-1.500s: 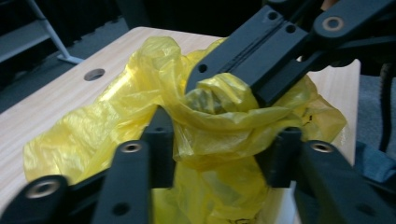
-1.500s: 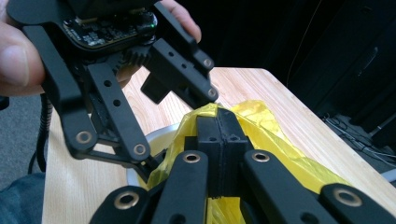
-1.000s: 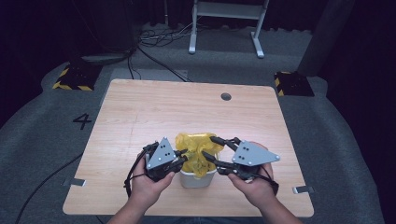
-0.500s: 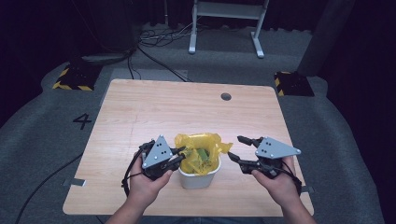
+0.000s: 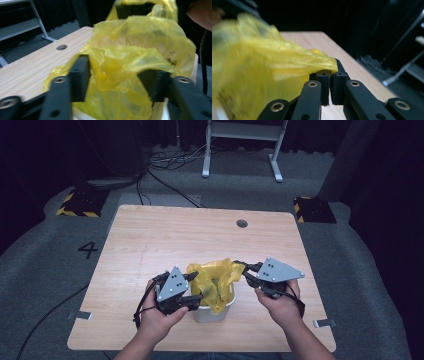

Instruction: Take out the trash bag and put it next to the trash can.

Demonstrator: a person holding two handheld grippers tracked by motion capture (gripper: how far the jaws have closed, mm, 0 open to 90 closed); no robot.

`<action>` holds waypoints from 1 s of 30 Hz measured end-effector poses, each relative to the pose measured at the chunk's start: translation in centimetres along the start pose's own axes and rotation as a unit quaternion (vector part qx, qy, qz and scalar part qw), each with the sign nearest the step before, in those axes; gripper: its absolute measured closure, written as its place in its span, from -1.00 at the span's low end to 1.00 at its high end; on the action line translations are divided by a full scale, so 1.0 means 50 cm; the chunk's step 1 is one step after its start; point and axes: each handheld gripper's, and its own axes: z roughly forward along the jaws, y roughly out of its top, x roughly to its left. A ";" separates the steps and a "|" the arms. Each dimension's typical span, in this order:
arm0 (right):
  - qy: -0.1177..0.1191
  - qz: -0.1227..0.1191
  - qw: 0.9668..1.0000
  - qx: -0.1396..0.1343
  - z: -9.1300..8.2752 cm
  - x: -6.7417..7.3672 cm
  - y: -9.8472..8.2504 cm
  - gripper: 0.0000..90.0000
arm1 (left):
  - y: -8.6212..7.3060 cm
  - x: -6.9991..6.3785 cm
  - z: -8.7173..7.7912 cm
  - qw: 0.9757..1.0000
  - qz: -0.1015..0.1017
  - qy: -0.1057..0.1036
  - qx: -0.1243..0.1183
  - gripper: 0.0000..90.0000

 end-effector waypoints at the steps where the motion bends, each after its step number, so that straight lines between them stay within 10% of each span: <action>1: 0.006 -0.004 1.000 -0.010 0.000 0.003 0.010 0.93 | 0.000 -0.001 0.002 1.000 0.001 0.001 0.002 -0.13; 11: 0.082 -0.051 0.993 -0.067 0.009 0.066 0.077 0.92 | 0.014 -0.020 0.020 0.999 0.044 0.010 0.008 -0.38; 16: 0.124 -0.070 0.987 -0.068 0.023 0.090 0.089 0.90 | 0.020 -0.019 0.023 0.999 0.034 -0.010 0.004 -0.29; 20: 0.142 -0.075 0.984 -0.076 0.031 0.108 0.095 0.89 | 0.023 -0.019 0.022 0.999 0.039 -0.025 -0.002 0.02; 23: 0.140 -0.067 0.985 -0.074 0.037 0.108 0.093 0.86 | 0.023 -0.015 0.017 0.999 0.030 -0.039 0.006 0.76; 30: 0.106 0.010 0.992 -0.067 0.022 0.069 0.069 -0.04 | 0.024 -0.006 0.006 0.999 0.013 -0.047 -0.009 0.92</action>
